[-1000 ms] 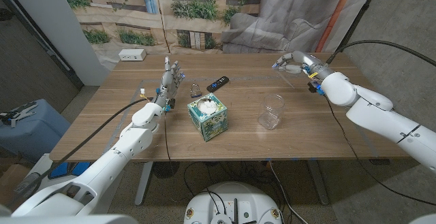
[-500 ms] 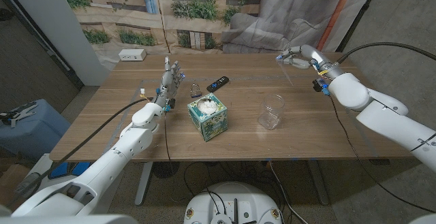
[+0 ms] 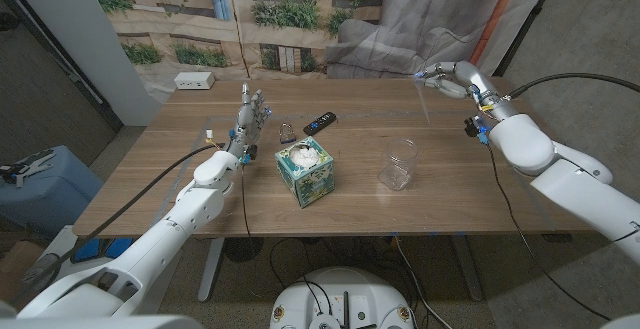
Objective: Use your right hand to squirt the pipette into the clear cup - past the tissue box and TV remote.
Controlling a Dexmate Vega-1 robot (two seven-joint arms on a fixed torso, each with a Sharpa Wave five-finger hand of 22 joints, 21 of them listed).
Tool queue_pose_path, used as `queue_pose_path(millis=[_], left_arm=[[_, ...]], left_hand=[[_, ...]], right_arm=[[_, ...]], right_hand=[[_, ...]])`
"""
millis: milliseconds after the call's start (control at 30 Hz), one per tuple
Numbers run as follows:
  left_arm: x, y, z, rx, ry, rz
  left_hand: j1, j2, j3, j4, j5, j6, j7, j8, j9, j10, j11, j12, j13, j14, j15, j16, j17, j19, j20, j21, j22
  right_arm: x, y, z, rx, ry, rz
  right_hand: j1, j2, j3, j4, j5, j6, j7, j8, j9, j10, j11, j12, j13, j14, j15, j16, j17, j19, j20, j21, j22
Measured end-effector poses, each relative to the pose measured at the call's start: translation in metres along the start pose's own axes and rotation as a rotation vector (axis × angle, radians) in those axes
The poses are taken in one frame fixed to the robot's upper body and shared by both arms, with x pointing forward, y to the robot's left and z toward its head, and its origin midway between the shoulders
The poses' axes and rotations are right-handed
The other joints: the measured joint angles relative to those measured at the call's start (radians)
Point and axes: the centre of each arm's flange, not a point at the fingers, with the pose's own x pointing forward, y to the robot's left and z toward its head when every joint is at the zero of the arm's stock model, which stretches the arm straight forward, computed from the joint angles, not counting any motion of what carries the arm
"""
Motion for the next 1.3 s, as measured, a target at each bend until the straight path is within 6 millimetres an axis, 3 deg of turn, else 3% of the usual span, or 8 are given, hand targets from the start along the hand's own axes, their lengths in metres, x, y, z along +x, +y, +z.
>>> queue_pose_path(millis=[567, 1167, 1300], left_arm=[[0.000, 0.000, 0.000, 0.000, 0.000, 0.000], [0.000, 0.000, 0.000, 0.000, 0.000, -0.001], [0.000, 0.000, 0.000, 0.000, -0.001, 0.000]], left_hand=[[0.000, 0.000, 0.000, 0.000, 0.000, 0.000, 0.000, 0.000, 0.000, 0.000, 0.000, 0.000, 0.000, 0.000, 0.000, 0.000, 0.000, 0.000, 0.000, 0.000, 0.000], [0.000, 0.000, 0.000, 0.000, 0.000, 0.000, 0.000, 0.000, 0.000, 0.000, 0.000, 0.000, 0.000, 0.000, 0.000, 0.000, 0.000, 0.000, 0.000, 0.000, 0.000], [0.000, 0.000, 0.000, 0.000, 0.000, 0.000, 0.000, 0.000, 0.000, 0.000, 0.000, 0.000, 0.000, 0.000, 0.000, 0.000, 0.000, 0.000, 0.000, 0.000, 0.000]], right_arm=[[-0.030, 0.005, -0.005, 0.219, 0.034, -0.135], [-0.052, 0.024, -0.012, 0.397, 0.063, -0.213], [-0.056, 0.029, -0.013, 0.420, 0.057, -0.222]], right_hand=[[0.000, 0.000, -0.003, -0.003, 0.000, 0.000, 0.000, -0.004, 0.000, 0.000, 0.000, 0.000, 0.005, 0.000, 0.000, 0.000, -0.003, 0.000, 0.000, 0.000, 0.000], [0.000, 0.000, -0.011, -0.003, 0.008, 0.000, 0.000, -0.012, 0.000, -0.004, 0.004, 0.000, 0.009, -0.008, 0.000, 0.004, -0.002, -0.007, -0.007, 0.000, 0.000], [-0.013, -0.013, -0.011, -0.003, 0.008, 0.000, 0.000, -0.019, 0.000, -0.008, -0.001, 0.000, 0.009, -0.007, 0.000, 0.004, -0.002, -0.007, -0.007, 0.000, 0.000]])
